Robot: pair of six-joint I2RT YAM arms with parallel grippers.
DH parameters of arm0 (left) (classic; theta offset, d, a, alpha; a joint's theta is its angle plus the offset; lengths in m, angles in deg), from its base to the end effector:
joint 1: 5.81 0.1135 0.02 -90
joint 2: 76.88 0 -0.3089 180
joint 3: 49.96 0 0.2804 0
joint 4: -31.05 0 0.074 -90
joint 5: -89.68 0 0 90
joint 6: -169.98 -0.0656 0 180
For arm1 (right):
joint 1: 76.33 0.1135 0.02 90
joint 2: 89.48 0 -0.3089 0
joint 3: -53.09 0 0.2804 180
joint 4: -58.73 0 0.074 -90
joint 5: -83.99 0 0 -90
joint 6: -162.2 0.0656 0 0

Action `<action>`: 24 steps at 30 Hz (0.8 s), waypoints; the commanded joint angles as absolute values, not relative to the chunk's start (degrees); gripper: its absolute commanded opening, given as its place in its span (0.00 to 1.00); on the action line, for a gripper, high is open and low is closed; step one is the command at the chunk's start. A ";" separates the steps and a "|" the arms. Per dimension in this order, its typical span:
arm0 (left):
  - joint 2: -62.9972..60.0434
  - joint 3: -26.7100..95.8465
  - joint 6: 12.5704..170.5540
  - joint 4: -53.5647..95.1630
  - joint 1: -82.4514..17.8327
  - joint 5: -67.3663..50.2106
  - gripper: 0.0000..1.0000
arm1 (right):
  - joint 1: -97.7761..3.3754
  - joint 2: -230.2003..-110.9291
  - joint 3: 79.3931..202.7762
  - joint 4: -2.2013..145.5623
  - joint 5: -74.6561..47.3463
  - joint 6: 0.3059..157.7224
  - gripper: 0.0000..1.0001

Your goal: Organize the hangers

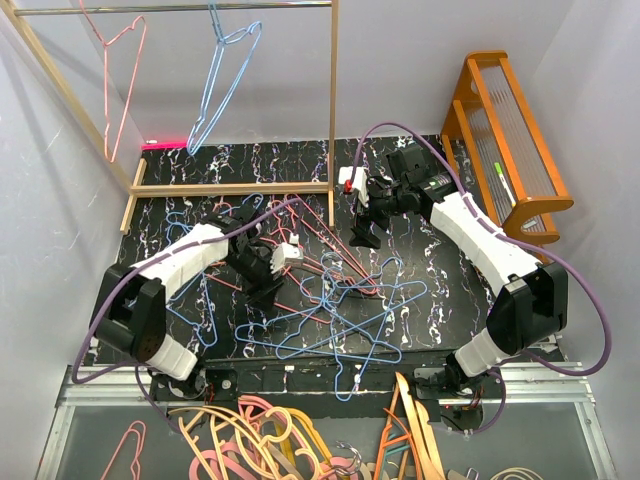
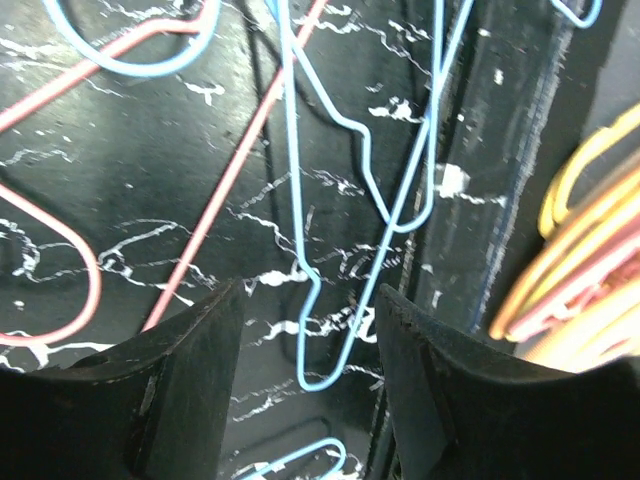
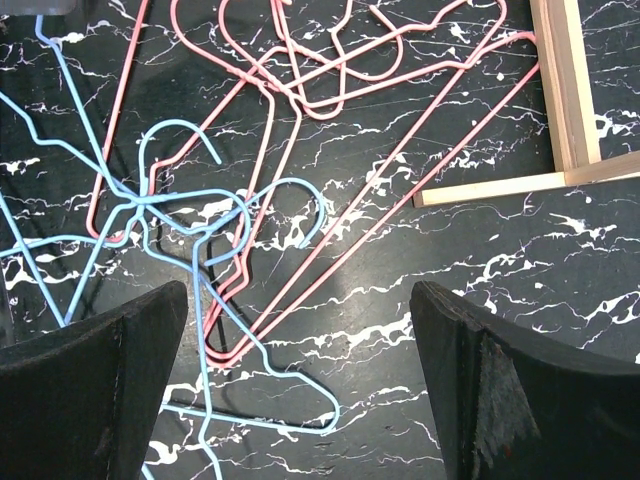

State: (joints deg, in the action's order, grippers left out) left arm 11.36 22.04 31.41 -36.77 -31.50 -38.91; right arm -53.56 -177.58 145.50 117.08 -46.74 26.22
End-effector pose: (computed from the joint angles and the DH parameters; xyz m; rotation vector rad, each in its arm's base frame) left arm 0.2460 -0.1638 0.2192 1.7089 2.1740 -0.9203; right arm 0.3172 0.1796 0.3432 -1.5337 1.7493 0.6891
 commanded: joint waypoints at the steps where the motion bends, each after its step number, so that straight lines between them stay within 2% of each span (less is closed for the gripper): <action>1: 8.34 17.66 38.36 -24.81 -33.88 -37.29 0.53 | -53.72 -175.76 145.95 113.67 -46.22 27.79 0.98; 8: 10.80 15.26 40.36 -23.20 -37.62 -39.32 0.47 | -53.74 -174.71 145.14 112.83 -45.14 29.04 0.98; 20: 14.72 13.93 39.11 -22.60 -38.00 -39.57 0.47 | -53.75 -171.79 141.67 112.31 -45.30 29.56 0.98; 24: 15.01 13.39 39.37 -23.49 -38.98 -40.44 0.44 | -53.76 -170.99 140.93 112.24 -45.37 29.78 0.98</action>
State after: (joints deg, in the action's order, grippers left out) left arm 14.82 14.39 39.49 -22.25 -37.86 -38.01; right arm -53.56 -173.82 141.39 114.77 -44.93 28.93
